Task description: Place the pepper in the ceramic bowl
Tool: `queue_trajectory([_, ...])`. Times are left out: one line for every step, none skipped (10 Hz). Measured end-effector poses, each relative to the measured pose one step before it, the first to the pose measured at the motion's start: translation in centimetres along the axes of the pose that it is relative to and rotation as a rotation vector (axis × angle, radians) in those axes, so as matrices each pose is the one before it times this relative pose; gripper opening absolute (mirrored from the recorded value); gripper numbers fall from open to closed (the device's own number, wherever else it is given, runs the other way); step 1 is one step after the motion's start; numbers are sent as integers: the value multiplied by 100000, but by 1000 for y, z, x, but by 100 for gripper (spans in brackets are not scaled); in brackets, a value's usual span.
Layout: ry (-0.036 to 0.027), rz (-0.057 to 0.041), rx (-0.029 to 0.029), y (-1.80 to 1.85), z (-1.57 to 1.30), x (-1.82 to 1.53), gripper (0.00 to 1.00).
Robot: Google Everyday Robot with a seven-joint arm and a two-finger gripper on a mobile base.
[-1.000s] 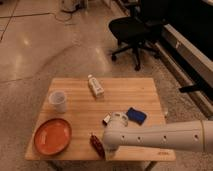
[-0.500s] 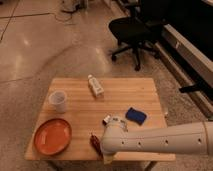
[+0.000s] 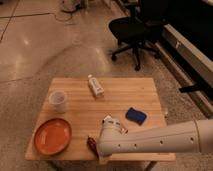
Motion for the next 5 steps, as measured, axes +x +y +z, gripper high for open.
queue_trajectory([634, 1240, 299, -288, 312, -320, 65])
queue_trajectory([310, 554, 95, -157, 101, -295, 65])
queue_trajectory([426, 542, 48, -130, 22, -191, 65])
queue_trajectory([538, 668, 164, -249, -128, -423, 65])
queue_trajectory([259, 138, 296, -268, -242, -475, 65])
